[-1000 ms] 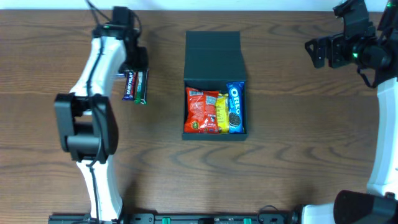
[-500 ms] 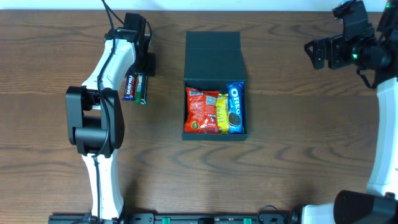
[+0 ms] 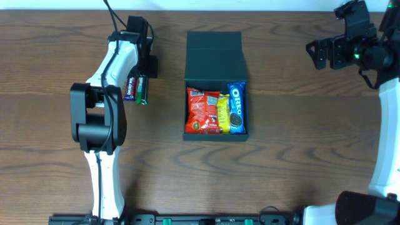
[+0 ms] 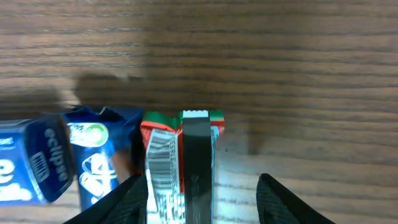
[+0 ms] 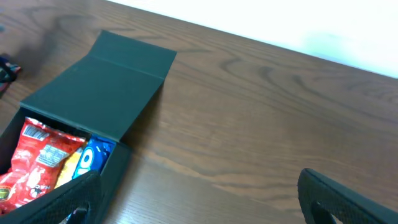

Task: Pack container
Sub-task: 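Lower left gripper onto the green bar and grasp it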

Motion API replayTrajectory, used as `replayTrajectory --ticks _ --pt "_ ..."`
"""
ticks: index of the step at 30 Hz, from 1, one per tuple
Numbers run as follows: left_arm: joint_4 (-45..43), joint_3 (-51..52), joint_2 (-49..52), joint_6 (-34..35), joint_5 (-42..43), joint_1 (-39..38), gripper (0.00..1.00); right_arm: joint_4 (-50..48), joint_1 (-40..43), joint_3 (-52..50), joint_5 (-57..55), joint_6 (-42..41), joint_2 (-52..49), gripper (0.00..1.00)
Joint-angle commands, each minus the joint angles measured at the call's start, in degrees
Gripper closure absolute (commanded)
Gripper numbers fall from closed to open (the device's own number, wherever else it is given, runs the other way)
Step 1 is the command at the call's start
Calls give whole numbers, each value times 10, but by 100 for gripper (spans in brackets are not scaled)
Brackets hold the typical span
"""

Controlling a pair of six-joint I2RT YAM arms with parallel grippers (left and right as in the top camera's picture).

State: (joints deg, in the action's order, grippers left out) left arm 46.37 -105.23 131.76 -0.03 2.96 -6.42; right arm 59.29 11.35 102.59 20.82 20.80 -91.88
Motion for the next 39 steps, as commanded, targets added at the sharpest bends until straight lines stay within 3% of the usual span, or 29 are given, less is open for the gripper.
replayTrajectory --ticks 1,28,39 --pt "0 1 9 -4 -6 4 43 1 3 0 2 7 0 1" --pt "-2 13 20 0 -4 4 44 1 3 0 2 7 0 1" --pt "-2 13 20 0 -4 4 57 1 3 0 2 7 0 1"
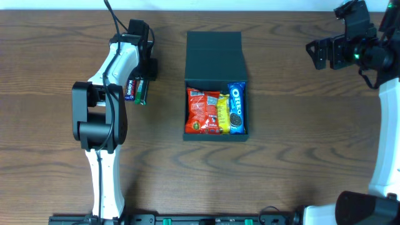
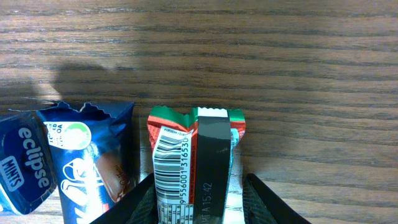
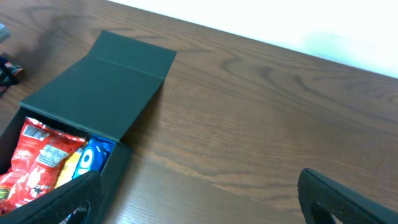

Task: Pack container
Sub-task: 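Lower left gripper onto the green bar and grasp it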

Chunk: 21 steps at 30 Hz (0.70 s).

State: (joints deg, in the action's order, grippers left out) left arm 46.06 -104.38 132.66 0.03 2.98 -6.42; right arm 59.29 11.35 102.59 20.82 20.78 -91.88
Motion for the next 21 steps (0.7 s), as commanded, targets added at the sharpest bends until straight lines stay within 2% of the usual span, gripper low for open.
replayTrajectory --ticks 1,21 --pt "1 4 11 0 -4 4 57 1 3 0 2 7 0 1" --pt "-1 12 21 0 -4 4 62 1 3 0 2 7 0 1"
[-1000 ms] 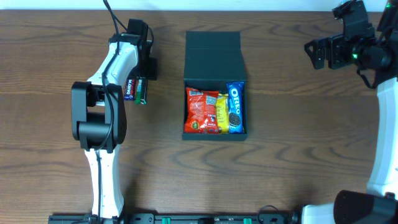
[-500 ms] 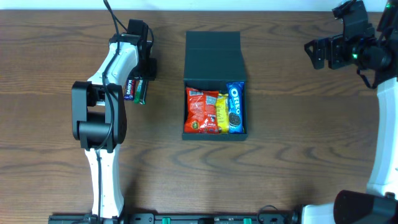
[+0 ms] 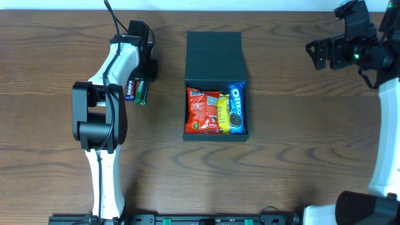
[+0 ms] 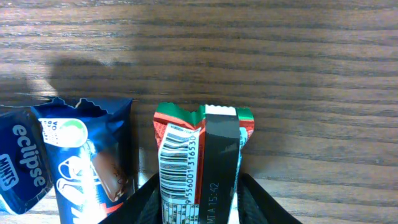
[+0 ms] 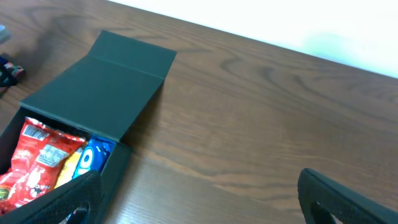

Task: Pack container
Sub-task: 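Lower left gripper onto the green bar and grasp it, then carry the green bar over the box with the left gripper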

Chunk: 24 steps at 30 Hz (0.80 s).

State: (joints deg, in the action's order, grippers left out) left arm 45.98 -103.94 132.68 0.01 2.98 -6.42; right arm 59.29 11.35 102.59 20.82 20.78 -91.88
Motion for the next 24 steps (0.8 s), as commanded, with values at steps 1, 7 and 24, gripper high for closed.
replayTrajectory --ticks 1,7,24 --pt "0 7 21 0 -4 4 64 1 3 0 2 7 0 1" --pt "0 7 21 2 -4 4 70 1 3 0 2 7 0 1" --pt "72 -139 18 81 16 2 84 1 3 0 2 7 0 1"
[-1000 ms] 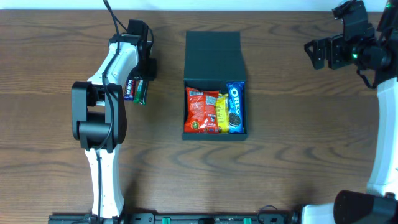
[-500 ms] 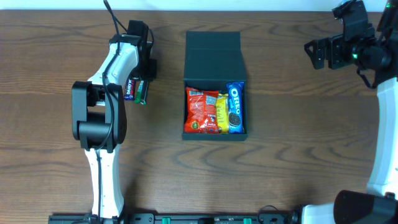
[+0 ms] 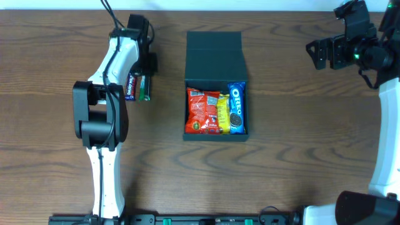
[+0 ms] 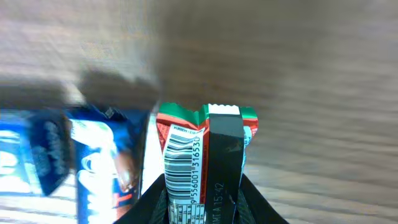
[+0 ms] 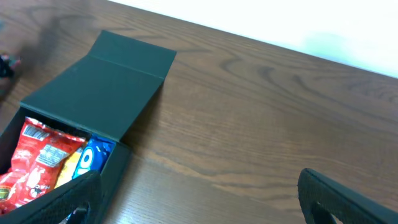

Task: Pack container
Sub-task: 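Carry the green bar over the box with the left gripper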

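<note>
The dark green box (image 3: 215, 47) lies open mid-table, lid folded back. Inside are a red snack bag (image 3: 201, 112), a yellow pack (image 3: 223, 114) and an Oreo pack (image 3: 236, 109). Left of the box, my left gripper (image 4: 204, 202) is shut on a red and green snack bar (image 4: 185, 155), which the overhead view also shows (image 3: 145, 92). Both jaws press its sides. My right gripper (image 5: 199, 205) hangs open and holds nothing, high above the far right of the table (image 3: 325, 53).
A torn blue snack wrapper (image 4: 99, 155) and a blue Eclipse mints pack (image 4: 25, 155) lie just left of the held bar. In the overhead view the blue packs (image 3: 130, 87) sit under the left arm. Bare wood surrounds the box.
The left jaws, which stood close beside the bar, now press on it. Gripper and bar have shifted slightly toward the far edge. The left wrist view is blurred by motion. The right arm is unchanged.
The left gripper first stood open and wide around the red and green bar on the table. Its jaws were narrower at each later moment. Now they clamp the bar. The box contents and the right arm stayed the same throughout.
</note>
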Motion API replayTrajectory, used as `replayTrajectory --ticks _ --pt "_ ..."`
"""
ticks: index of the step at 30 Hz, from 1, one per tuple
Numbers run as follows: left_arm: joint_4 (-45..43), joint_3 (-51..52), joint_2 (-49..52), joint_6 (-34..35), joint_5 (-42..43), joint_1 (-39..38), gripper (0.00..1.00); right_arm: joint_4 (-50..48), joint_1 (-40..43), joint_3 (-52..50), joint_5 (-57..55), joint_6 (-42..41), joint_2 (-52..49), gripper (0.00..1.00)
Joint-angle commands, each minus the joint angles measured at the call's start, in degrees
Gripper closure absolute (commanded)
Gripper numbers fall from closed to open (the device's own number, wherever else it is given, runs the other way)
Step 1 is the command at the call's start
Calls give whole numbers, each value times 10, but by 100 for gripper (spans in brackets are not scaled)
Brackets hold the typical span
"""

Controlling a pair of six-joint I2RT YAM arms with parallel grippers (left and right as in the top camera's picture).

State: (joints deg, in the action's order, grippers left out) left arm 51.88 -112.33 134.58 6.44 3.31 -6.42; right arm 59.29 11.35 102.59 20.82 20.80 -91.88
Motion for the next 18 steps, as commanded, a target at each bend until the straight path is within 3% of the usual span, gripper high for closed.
replayTrajectory --ticks 1,10,14,18 --pt "23 -74 -1 22 12 0 84 1 3 0 2 7 0 1" --pt "154 -232 -2 88 12 -57 94 -2 3 0 2 7 0 1" --pt "213 -259 -2 145 17 -107 94 -4 3 0 2 7 0 1" --pt "243 -259 -2 149 38 -183 94 -9 6 0 -6 7 0 1"
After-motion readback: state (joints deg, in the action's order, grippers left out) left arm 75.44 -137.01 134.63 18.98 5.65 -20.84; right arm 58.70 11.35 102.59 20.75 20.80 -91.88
